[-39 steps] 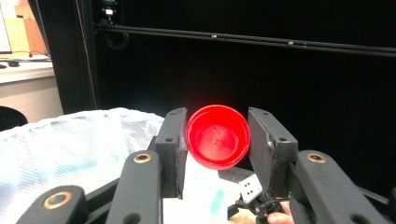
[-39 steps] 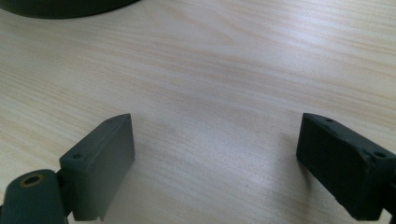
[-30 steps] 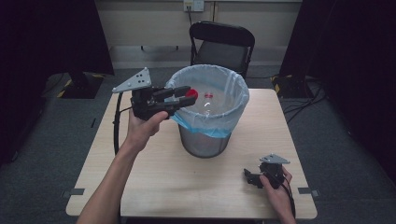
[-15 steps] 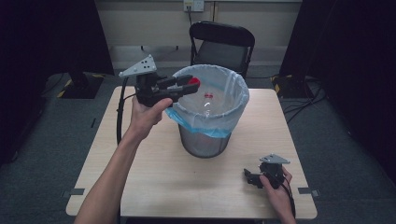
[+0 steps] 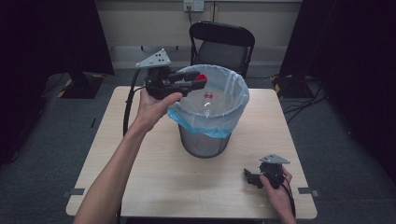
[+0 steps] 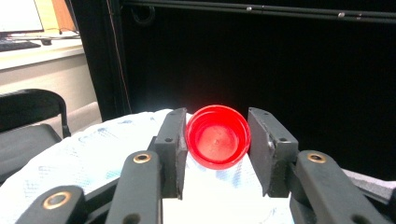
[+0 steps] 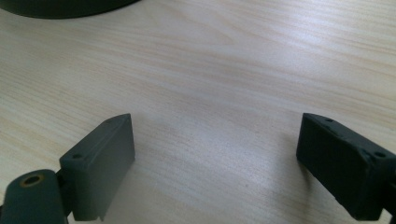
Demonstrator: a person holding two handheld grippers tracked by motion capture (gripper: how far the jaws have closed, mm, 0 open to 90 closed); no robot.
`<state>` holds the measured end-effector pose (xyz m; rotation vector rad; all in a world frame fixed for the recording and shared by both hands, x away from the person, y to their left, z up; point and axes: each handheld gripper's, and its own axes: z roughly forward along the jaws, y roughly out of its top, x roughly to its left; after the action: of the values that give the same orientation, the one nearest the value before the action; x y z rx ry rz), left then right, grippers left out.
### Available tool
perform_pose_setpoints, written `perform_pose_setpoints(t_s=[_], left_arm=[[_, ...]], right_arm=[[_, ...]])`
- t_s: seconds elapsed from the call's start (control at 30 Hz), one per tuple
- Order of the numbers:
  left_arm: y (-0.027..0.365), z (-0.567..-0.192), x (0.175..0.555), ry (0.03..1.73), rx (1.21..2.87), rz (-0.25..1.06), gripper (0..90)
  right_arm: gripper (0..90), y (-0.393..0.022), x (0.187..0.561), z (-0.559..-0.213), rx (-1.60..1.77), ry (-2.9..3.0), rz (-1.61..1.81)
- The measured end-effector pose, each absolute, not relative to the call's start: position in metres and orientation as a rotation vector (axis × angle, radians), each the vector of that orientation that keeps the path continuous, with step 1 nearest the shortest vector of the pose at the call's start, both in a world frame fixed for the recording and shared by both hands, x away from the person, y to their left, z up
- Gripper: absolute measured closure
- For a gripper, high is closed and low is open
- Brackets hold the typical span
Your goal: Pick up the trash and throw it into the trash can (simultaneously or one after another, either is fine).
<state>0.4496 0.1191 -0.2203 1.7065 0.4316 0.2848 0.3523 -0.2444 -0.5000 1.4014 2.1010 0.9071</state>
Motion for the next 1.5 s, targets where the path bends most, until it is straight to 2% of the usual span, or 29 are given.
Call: perform_pose_setpoints(t_s=[0.17, 0.2, 0.27, 0.43, 0.47, 0.6, 0.77, 1.5], left_arm=[[0.12, -0.225, 0.454, 0.465, 1.706, 0.284, 58.2], [0.121, -0.227, 0.455, 0.467, 1.705, 0.281, 53.4], [0.121, -0.227, 0.455, 0.47, 1.706, 0.278, 52.3], [0.123, -0.228, 0.454, 0.491, 1.7, 0.274, 38.1], [0.123, -0.228, 0.454, 0.495, 1.702, 0.275, 38.1], [0.125, -0.228, 0.451, 0.504, 1.701, 0.306, 23.3], [0.13, -0.228, 0.449, 0.485, 1.692, 0.29, 15.1], [0.145, -0.235, 0.431, 0.473, 1.709, 0.273, 15.6]], right_arm=[[10.7, -0.244, 0.352, -0.5, 1.401, 2.101, 0.907], [10.7, -0.244, 0.352, -0.5, 1.401, 2.101, 0.907], [10.7, -0.244, 0.352, -0.5, 1.402, 2.101, 0.907], [10.7, -0.244, 0.352, -0.5, 1.402, 2.101, 0.907], [10.7, -0.244, 0.352, -0.5, 1.402, 2.101, 0.907], [10.7, -0.244, 0.352, -0.5, 1.402, 2.101, 0.907], [10.7, -0.244, 0.352, -0.5, 1.402, 2.101, 0.907], [10.7, -0.244, 0.352, -0.5, 1.401, 2.101, 0.907]])
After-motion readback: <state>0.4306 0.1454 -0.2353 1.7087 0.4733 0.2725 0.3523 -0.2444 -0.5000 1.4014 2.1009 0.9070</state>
